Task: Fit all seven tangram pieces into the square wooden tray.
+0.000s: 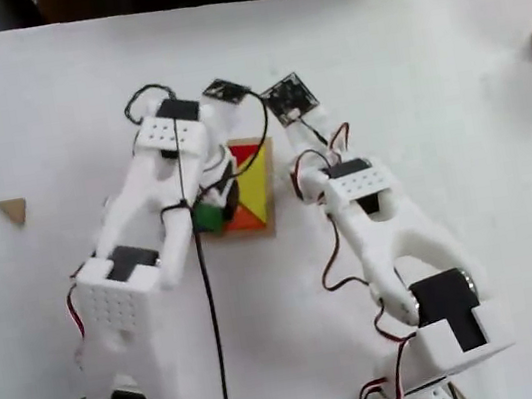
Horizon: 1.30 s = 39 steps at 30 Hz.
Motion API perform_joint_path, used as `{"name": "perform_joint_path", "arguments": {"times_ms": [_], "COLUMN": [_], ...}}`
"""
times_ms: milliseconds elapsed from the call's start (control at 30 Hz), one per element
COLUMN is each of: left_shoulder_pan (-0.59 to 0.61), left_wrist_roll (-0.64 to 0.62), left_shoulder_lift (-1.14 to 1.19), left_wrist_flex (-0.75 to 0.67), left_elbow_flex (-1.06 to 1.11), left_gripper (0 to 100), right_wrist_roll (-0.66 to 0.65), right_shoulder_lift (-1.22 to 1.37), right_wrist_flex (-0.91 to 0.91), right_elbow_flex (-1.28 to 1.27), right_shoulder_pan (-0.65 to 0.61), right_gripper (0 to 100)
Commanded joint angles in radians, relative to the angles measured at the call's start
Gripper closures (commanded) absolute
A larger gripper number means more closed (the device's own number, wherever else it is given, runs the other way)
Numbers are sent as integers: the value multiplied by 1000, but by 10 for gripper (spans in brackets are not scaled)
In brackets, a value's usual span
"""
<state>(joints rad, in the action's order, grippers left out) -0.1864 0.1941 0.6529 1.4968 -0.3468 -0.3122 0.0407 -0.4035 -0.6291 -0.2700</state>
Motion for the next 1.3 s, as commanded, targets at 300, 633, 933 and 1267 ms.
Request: {"name": "perform_joint_path", "arguments": {"times_ms": [300, 633, 933, 1267], "left_shoulder_pan": [125, 97, 128, 139], "left_wrist_roll": [-35, -38, -256, -275], "left_shoulder_lift": [-104, -128, -128, -213], "left_wrist_flex": [-51, -110, -150, -138], "left_elbow_flex": [3, 68, 72, 118], "left_gripper": [797, 793, 635, 657], "right_wrist_roll": [11, 11, 11, 9], "right_shoulder_lift": [-7, -5, -5, -5], "right_wrist_flex": [38, 36, 36, 36], "right_elbow_flex": [46, 46, 44, 44], "right_shoulder_pan": [1, -1, -1, -8], "right_gripper": [981, 981, 981, 981]}}
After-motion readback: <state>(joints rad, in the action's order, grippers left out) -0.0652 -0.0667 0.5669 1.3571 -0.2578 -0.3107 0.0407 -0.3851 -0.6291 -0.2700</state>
